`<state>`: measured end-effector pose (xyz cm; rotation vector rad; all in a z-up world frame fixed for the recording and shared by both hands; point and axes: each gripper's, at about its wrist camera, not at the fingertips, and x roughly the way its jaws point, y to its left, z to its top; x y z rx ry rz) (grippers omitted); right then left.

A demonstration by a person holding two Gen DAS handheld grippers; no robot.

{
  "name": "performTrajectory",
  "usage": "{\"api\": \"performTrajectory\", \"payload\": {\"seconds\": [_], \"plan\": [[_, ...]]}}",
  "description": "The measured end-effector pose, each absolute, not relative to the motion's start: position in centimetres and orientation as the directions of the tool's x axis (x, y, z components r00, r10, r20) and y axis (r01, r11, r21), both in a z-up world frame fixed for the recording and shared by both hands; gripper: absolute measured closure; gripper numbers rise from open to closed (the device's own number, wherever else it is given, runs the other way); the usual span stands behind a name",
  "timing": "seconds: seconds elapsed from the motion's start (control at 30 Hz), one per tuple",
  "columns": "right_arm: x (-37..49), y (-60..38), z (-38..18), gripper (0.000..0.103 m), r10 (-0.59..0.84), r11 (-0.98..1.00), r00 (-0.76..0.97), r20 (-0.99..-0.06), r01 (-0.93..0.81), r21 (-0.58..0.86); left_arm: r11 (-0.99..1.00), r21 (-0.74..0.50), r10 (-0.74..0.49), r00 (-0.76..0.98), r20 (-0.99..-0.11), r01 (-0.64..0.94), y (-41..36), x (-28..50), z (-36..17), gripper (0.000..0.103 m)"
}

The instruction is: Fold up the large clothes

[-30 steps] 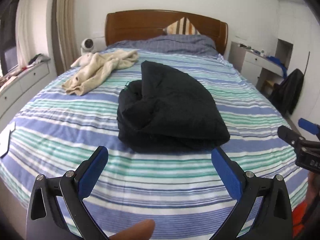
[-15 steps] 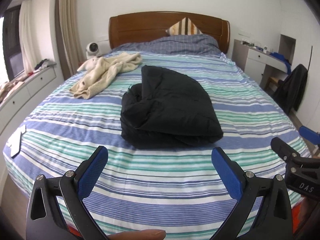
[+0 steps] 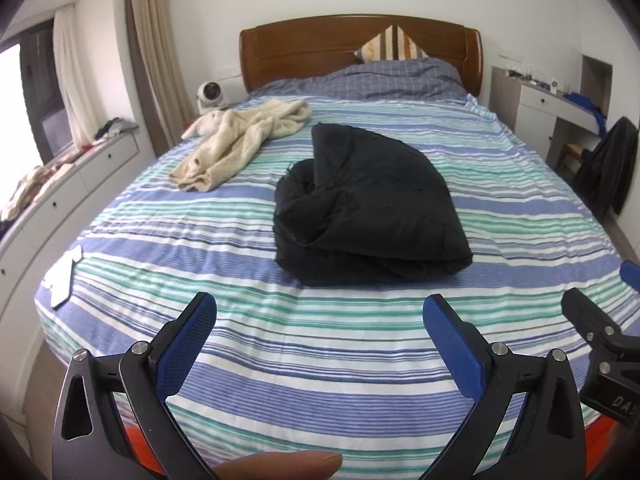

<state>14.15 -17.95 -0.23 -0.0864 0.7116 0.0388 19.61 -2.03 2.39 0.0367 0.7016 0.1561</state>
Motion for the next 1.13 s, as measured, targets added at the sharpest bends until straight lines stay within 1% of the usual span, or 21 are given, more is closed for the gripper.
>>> {"api": "performTrajectory", "payload": {"seconds": [0.13,0.43,0.9,1.03,1.13], "plan": [[14.1,-17.4,0.3,0.002,0.010,0.994,0.761,-0.649,-0.077,-0.074,0.986,0.092,0.167,0.755,-0.634,-0.140,-1.9,19.3,2.8,0.000],[13.9,-16.3,0.1,0.002,0.013,0.991,0.738,-0.675,-0.097,-0.087,0.990,0.054,0.136,0.748,-0.650,-0.133,-1.1,19.0,3.1,0.000],[14.0,-16.5,-0.4,0.002,-0.015,0.993,0.719,-0.695,-0.073,-0.097,0.992,0.053,0.124,0.742,-0.658,-0.118,-1.9,19.5,2.6,0.000],[13.9,-16.6,-0.7,0.002,-0.014,0.993,0.713,-0.701,-0.074,-0.094,0.995,0.024,0.091,0.748,-0.658,-0.100,-1.9,19.4,2.6,0.000],[14.0,-16.8,-0.7,0.002,-0.015,0.993,0.713,-0.701,-0.070,-0.092,0.994,0.022,0.095,0.756,-0.647,-0.106,-1.9,19.3,2.8,0.000]]}}
